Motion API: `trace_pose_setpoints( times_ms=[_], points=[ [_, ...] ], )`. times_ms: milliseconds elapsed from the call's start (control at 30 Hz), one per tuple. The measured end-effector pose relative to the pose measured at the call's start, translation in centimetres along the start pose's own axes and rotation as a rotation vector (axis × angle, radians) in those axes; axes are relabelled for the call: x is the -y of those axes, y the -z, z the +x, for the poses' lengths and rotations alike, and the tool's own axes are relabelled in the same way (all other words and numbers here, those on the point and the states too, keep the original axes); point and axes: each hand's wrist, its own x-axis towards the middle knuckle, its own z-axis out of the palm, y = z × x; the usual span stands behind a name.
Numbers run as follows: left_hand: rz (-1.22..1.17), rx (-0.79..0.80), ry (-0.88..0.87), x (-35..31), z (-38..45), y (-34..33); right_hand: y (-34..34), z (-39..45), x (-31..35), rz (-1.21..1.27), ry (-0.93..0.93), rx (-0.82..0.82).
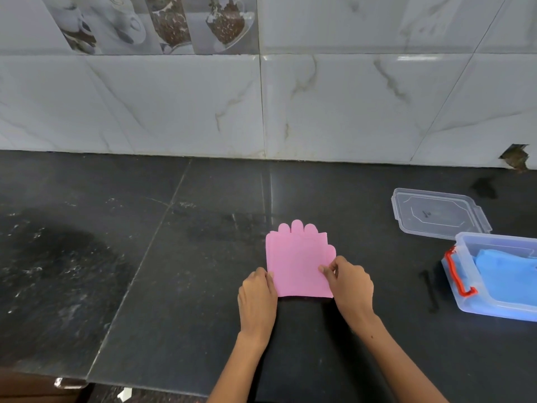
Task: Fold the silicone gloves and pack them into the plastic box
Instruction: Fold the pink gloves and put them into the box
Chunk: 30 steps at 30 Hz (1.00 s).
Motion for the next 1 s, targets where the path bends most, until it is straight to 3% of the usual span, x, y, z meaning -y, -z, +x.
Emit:
trace_pose_setpoints(
  times_ms=[367, 533, 633, 733, 800, 867, 933, 1000],
  points=[
    [0.081, -0.015, 0.042, -0.3, 0.5, -0.5, 0.1, -2.3, -1.3, 0.284, 0.096, -0.070],
    [0.108, -0.015, 0.037, -0.2, 0.5, -0.5, -0.1, -1.7, -0.6, 0.045, 0.187, -0.120],
    [0.148, 0.000, 0.025, -0.4, 0.6, -0.5, -0.7, -1.0, 0.0, -0.174, 0.453, -0.200],
    [0.153, 0.015, 0.015, -0.4, 0.8, -0.3, -1.1, 0.5, 0.4, -0.387, 0.656, 0.006],
    [0.070, 0.001, 0.034, -0.1, 1.0, -0.3, -1.6, 1.5, 0.1, -0.446, 0.653, 0.158],
    [-0.015, -0.037, 0.023, 0.0, 0.9, -0.1, -2.1, 1.9, -0.5, -0.463, 0.654, 0.205],
    [0.006, -0.079, -0.085, -0.2, 1.3, -0.1, -2.3, 2.1, -0.6, -0.479, 0.663, 0.214],
    [0.184, 0.017, -0.306, -0.5, 2.8, -0.5, -2.3, 2.3, -0.6, -0.494, 0.661, 0.219]
  ],
)
